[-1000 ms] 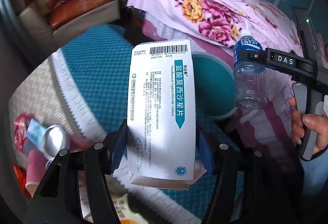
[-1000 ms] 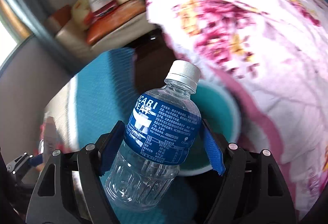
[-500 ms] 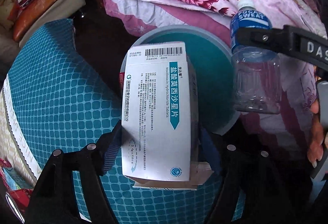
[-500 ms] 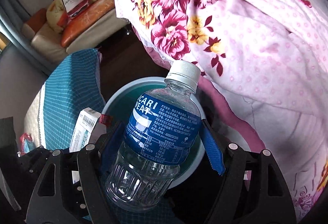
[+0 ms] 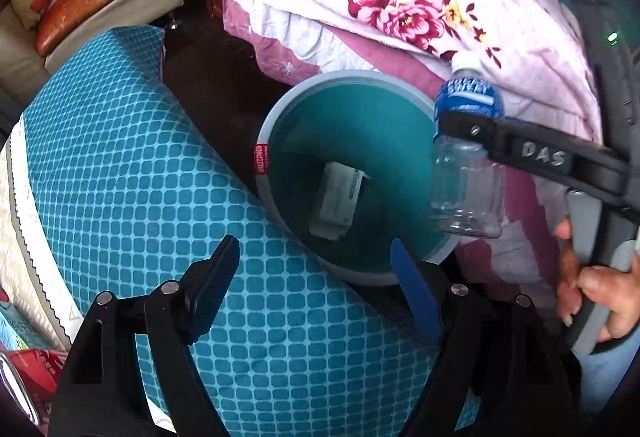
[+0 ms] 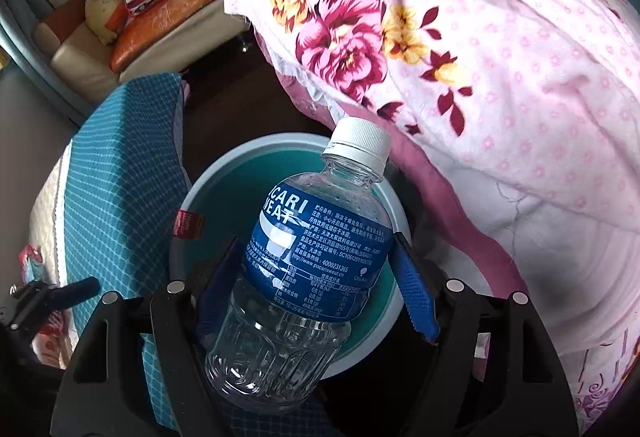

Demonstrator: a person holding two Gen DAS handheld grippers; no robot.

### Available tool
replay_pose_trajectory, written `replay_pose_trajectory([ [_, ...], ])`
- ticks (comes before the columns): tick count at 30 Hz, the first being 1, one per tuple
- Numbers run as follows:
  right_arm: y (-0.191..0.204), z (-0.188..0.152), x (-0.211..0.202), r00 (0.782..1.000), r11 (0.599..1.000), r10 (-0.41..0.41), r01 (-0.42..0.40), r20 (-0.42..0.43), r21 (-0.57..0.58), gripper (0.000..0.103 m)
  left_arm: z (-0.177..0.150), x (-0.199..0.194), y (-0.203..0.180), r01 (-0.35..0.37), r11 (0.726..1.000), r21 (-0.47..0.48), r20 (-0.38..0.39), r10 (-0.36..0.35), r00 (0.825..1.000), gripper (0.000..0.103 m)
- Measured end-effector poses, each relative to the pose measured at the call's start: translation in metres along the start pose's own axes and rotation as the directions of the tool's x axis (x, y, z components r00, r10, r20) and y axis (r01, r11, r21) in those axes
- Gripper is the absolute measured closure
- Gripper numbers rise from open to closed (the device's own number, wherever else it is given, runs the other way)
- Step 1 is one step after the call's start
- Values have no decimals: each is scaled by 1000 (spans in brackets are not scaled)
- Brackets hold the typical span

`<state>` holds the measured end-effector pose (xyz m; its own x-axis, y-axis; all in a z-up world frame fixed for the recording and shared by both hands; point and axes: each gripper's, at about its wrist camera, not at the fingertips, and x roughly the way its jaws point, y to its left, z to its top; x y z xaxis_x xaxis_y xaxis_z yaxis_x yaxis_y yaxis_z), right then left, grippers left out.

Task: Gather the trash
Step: 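Carry box and bottle over the bin and open both tools to drop them, then move both tools back over the trash pile on the bed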

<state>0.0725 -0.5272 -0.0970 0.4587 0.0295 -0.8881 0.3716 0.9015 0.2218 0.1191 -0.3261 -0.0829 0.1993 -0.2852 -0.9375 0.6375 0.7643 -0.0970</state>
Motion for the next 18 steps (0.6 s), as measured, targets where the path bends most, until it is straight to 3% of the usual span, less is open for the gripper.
replay_pose_trajectory([
  [9,7,-11,16,994,1000,22,-22,-103,-2,32,-24,-18,18,23,998,-52,22,-22,1000,16],
  [18,12,-15,-6,997,1000,20,-19,-79,6,27,-45,-50,28,34,997,-72,86,-27,996,13],
])
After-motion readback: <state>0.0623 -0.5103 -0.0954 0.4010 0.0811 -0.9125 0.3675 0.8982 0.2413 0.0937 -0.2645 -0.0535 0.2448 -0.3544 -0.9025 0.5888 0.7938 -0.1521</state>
